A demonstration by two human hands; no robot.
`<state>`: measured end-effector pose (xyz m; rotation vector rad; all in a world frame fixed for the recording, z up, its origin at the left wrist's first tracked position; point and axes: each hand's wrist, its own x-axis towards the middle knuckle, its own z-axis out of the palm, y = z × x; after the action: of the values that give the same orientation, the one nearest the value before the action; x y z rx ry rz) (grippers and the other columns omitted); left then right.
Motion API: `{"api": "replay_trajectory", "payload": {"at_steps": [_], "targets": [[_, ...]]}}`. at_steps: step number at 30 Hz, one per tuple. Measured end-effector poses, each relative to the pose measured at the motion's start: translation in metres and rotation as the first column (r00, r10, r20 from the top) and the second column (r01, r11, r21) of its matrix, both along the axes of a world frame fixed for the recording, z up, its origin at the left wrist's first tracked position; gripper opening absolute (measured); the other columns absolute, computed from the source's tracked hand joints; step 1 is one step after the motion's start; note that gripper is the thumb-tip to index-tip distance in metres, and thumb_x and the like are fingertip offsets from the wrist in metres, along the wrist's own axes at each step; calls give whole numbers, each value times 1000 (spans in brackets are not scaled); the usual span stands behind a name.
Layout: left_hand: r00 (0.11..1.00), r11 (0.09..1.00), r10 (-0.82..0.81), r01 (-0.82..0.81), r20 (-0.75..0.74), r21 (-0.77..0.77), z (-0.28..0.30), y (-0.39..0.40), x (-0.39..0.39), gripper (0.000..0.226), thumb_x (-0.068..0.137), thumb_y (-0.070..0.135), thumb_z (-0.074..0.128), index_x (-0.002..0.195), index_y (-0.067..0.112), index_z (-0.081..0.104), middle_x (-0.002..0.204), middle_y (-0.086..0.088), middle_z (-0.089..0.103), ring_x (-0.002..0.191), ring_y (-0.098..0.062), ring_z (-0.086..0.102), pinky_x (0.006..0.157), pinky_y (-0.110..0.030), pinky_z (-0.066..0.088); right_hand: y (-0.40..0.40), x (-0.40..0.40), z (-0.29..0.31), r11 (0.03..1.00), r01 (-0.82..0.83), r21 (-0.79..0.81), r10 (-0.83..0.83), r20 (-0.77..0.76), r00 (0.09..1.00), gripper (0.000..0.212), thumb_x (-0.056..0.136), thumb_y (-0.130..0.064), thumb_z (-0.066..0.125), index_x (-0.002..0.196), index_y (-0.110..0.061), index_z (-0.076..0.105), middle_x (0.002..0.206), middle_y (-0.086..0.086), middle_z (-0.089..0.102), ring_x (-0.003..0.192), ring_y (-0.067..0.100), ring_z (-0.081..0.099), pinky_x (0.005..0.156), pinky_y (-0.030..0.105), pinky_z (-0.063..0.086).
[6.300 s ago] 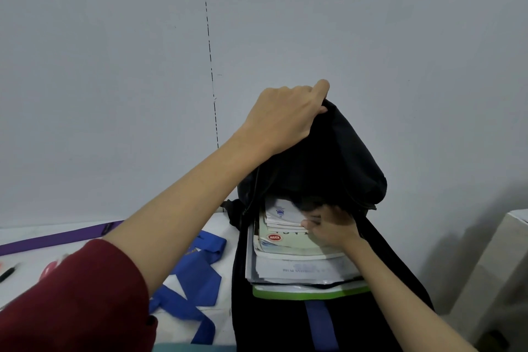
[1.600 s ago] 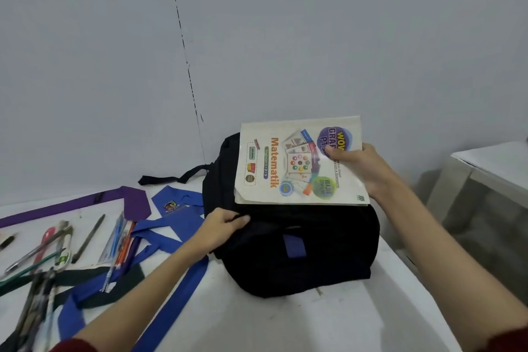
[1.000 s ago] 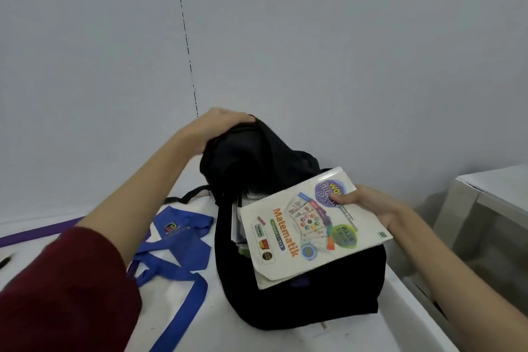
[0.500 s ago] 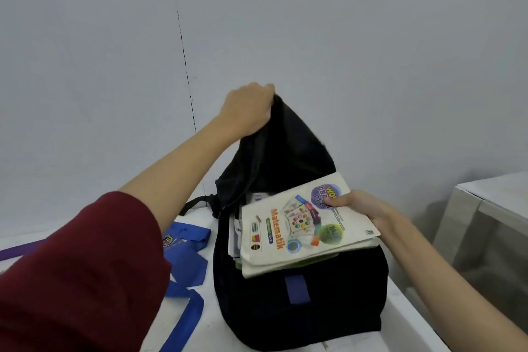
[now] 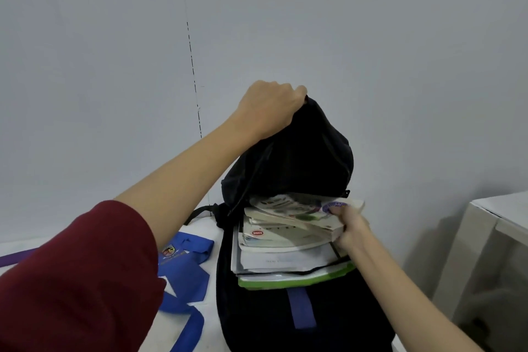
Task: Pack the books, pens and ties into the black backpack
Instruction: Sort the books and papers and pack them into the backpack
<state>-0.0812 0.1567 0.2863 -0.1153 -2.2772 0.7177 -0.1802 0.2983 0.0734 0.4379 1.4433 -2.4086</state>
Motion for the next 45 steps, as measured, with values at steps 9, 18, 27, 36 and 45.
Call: {"api": "replay_trajectory", "payload": {"at_steps": [9, 18, 27, 36, 45], "targets": [[1000, 1000, 2, -2, 3, -3, 12, -4, 6, 11, 95, 5, 36, 87, 11, 35, 57, -1, 26, 44, -19, 23, 45, -29, 11, -84, 17, 17, 939, -214, -269, 225, 14, 974, 23, 99, -8, 43, 120, -2, 51, 98, 17, 61, 88, 29, 59, 90, 48, 47], [1000, 1000, -6, 5, 25, 26, 15, -9, 4, 10, 95, 6, 37, 87, 12, 37, 58, -2, 26, 45, -20, 22, 45, -29, 10, -51, 10, 16, 495, -611, 618, 742, 66, 667, 36, 87, -41, 63, 76, -7, 59, 53, 5, 63, 42, 13, 58, 45, 23, 47], [999, 998, -40, 39, 27, 51, 15, -5, 2, 11, 96, 8, 37, 86, 12, 38, 58, -2, 25, 45, -20, 22, 45, -29, 11, -59, 4, -9, 36, 348, 937, 888, -189, 418, 40, 97, -42, 43, 137, -39, 45, 151, -14, 34, 137, 13, 34, 110, 35, 23], [997, 995, -70, 67, 34, 70, 10, 1, 6, 11, 96, 9, 38, 87, 14, 40, 59, -1, 24, 46, -20, 22, 45, -29, 11, -65, -18, -10, 246, 71, 967, 870, -253, 424, 47, 90, -27, 61, 136, -29, 50, 145, -12, 43, 137, 11, 35, 114, 31, 29], [997, 996, -57, 53, 49, 75, 9, -3, 2, 16, 98, 12, 37, 100, 9, 52, 60, -1, 22, 47, -19, 21, 45, -30, 11, -86, -4, -23, 317, 181, 931, 866, -362, 344, 34, 97, -28, 50, 130, -32, 56, 144, -10, 45, 143, 14, 22, 114, 30, 25]]}}
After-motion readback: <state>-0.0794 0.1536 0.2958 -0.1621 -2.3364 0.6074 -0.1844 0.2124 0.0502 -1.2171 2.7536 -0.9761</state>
